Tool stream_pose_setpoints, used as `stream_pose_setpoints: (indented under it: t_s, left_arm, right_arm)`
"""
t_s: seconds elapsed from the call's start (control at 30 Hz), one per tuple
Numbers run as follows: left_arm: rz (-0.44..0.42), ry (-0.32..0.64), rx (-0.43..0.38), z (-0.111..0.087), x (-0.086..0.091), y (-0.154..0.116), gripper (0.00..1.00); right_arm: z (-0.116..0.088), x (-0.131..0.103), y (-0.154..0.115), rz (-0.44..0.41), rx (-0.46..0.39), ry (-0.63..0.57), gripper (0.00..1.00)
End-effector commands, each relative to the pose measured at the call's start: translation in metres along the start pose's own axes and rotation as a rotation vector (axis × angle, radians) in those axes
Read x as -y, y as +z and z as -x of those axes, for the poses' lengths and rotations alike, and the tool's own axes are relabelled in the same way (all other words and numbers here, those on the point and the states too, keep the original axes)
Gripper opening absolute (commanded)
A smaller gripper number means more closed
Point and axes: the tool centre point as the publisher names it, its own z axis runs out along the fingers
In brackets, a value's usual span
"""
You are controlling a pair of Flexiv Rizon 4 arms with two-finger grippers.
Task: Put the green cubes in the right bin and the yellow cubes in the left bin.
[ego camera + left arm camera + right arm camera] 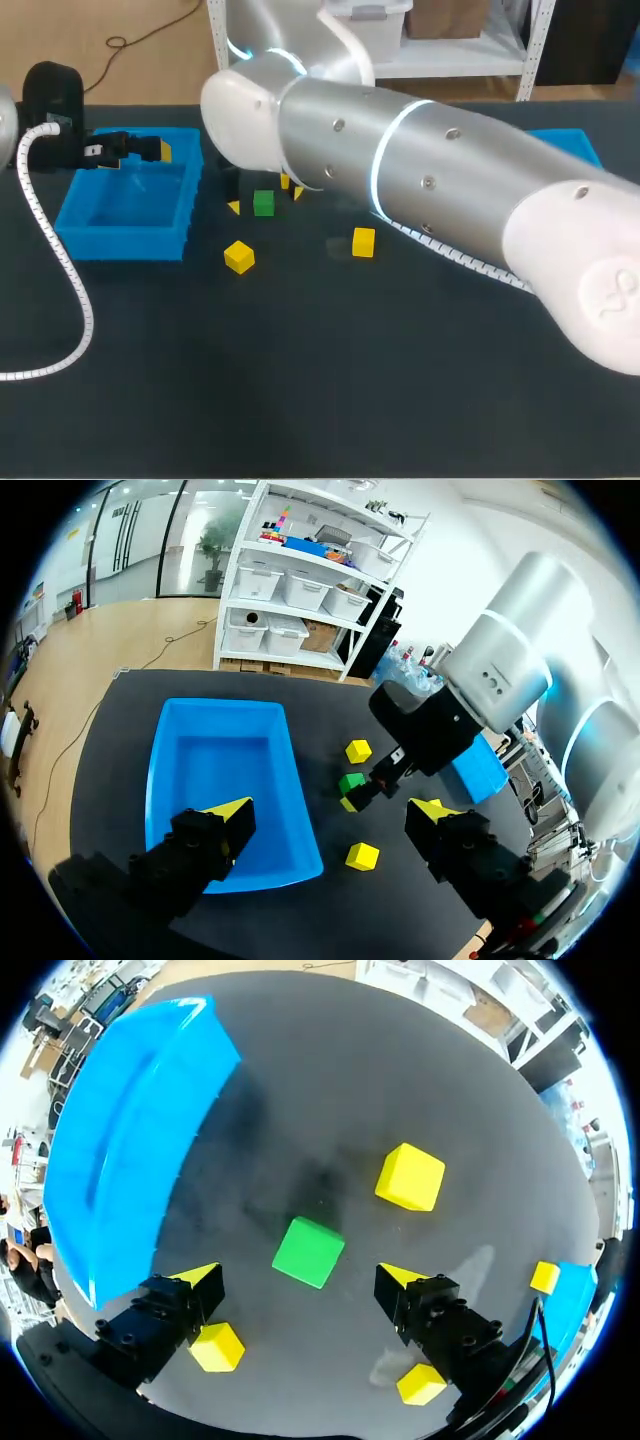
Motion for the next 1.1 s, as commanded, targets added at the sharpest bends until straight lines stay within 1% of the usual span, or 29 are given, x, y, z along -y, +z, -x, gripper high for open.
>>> stream_pose_setpoints:
  t_s: [0.03, 0.2, 0.37, 0.4, 0.43, 0.47, 0.5, 0.57, 0.6, 0.63, 0.67, 0.83, 0.9, 1.0, 1.07, 1.1]
  left_arm:
    - [-0.012, 0.002, 0.007, -0.001, -0.002, 0.000, 1.00]
    - [-0.012, 0.002, 0.007, -0.001, -0.002, 0.000, 1.00]
    - [-0.012, 0.002, 0.007, -0.001, -0.002, 0.000, 1.00]
    - [-0.012, 0.002, 0.007, -0.001, -0.002, 0.000, 1.00]
    - [-0.012, 0.002, 0.007, -0.001, -0.002, 0.000, 1.00]
    - [-0.012, 0.002, 0.007, -0.001, -0.002, 0.000, 1.00]
    - [-0.012, 0.002, 0.007, -0.001, -0.002, 0.000, 1.00]
    - [-0.012, 0.002, 0.007, -0.001, -0.002, 0.000, 1.00]
    - [-0.012, 0.002, 0.007, -0.001, -0.002, 0.000, 1.00]
    - [-0.012, 0.002, 0.007, -0.001, -0.002, 0.000, 1.00]
    - [-0.012, 0.002, 0.007, -0.001, -0.002, 0.000, 1.00]
    - [-0.012, 0.002, 0.007, -0.001, -0.002, 0.000, 1.00]
    - [-0.012, 0.002, 0.007, -0.001, -0.002, 0.000, 1.00]
    - [-0.012, 0.002, 0.007, -0.001, -0.002, 0.000, 1.00]
    - [-0.012, 0.002, 0.007, -0.001, -0.002, 0.000, 1.00]
    - [-0.012, 0.002, 0.007, -0.001, -0.002, 0.000, 1.00]
  right_arm:
    - [0.014, -0.004, 0.004, -0.009, -0.012, -0.015, 1.00]
    - [0.019, -0.007, 0.010, -0.007, -0.017, -0.015, 1.00]
    - [0.020, -0.007, 0.015, -0.009, -0.019, -0.006, 1.00]
    - [0.020, -0.006, 0.016, -0.008, -0.019, -0.002, 0.91]
    - [0.020, -0.006, 0.016, -0.008, -0.019, -0.001, 0.49]
    - [0.020, -0.006, 0.017, -0.008, -0.019, 0.002, 0.41]
    - [0.020, -0.006, 0.018, -0.008, -0.020, 0.005, 0.36]
    - [0.020, -0.005, 0.019, -0.009, -0.020, 0.008, 0.32]
    - [0.021, -0.005, 0.019, -0.009, -0.019, 0.009, 0.26]
    - [0.021, -0.005, 0.020, -0.009, -0.019, 0.010, 0.17]
    - [0.021, -0.005, 0.020, -0.009, -0.018, 0.010, 0.00]
    - [0.023, -0.006, 0.019, -0.009, -0.008, 0.003, 0.00]
    - [0.025, -0.003, 0.014, -0.021, 0.028, -0.022, 0.00]
    - [0.030, 0.005, -0.009, -0.026, 0.104, -0.054, 0.00]
    - [0.035, 0.014, -0.030, -0.026, 0.173, -0.075, 0.00]
    - [0.037, 0.020, -0.044, -0.010, 0.215, -0.074, 0.00]
